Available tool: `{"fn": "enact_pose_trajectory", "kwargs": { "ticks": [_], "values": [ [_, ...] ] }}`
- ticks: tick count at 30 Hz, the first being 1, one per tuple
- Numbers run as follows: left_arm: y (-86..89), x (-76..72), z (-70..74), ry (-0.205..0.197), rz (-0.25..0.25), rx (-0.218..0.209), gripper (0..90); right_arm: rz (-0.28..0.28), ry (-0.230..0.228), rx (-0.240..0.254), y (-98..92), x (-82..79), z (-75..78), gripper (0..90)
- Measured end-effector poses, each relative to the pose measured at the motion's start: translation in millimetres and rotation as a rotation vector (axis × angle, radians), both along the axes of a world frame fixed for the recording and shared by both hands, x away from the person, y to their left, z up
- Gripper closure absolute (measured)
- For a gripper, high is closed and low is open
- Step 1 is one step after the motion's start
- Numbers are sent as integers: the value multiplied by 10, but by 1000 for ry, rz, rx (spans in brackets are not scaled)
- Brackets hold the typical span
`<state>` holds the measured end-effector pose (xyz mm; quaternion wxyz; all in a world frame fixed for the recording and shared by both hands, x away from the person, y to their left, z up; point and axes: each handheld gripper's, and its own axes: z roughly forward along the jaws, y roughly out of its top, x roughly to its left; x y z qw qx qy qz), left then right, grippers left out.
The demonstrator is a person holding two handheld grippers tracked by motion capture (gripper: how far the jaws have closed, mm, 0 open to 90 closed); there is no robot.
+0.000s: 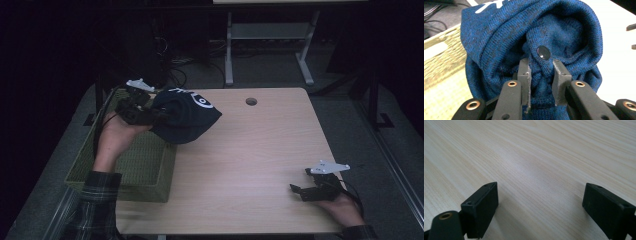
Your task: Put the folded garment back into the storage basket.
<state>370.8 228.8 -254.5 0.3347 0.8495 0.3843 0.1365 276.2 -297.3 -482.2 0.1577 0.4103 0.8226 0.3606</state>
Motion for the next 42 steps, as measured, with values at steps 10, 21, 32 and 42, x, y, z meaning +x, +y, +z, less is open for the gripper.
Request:
{"fn": "enact_pose_trajectory", "kwargs": {
  "ticks": [10,21,32,42],
  "values": [
    [479,-110,-73,-14,128,5,718,0,0,1,0,0,0,130],
    [816,-163,-222,-22,246,18,717,-1,1,0,0,0,0,130],
    [1022,-170,-492,-4,352,45,718,0,0,0,0,0,0,130],
    [1113,-138,-813,48,391,53,717,0,0,1,0,0,-1,131]
  ]
}}
